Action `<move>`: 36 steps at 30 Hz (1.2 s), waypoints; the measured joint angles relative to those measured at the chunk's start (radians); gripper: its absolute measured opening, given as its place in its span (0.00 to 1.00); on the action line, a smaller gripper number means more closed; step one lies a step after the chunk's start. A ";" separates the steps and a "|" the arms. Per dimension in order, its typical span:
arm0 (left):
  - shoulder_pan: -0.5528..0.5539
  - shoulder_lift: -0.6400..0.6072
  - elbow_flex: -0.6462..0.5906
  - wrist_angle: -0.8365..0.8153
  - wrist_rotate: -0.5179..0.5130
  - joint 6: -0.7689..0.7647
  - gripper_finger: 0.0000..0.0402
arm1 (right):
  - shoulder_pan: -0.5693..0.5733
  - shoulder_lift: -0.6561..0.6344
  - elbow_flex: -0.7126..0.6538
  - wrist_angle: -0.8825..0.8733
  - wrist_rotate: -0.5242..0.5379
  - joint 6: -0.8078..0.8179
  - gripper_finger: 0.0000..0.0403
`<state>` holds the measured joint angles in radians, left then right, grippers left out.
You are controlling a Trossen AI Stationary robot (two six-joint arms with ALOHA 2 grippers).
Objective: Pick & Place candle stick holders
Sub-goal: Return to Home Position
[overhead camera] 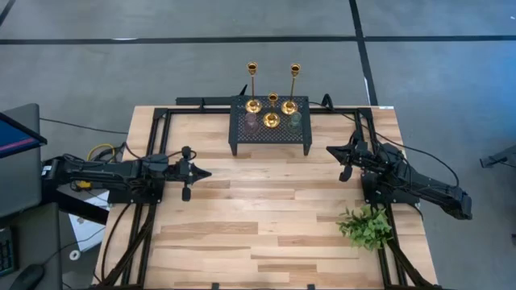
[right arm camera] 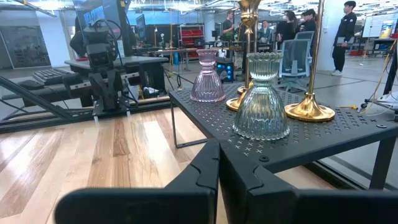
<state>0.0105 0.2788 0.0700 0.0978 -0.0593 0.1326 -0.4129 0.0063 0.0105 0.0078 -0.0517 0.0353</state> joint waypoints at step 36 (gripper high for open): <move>0.000 0.130 0.000 0.015 0.000 0.000 0.02 | 0.000 0.000 0.000 0.000 0.000 0.000 0.00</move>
<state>0.0105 0.4088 0.0698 0.1131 -0.0593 0.1327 -0.4129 0.0061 0.0101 0.0080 -0.0517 0.0353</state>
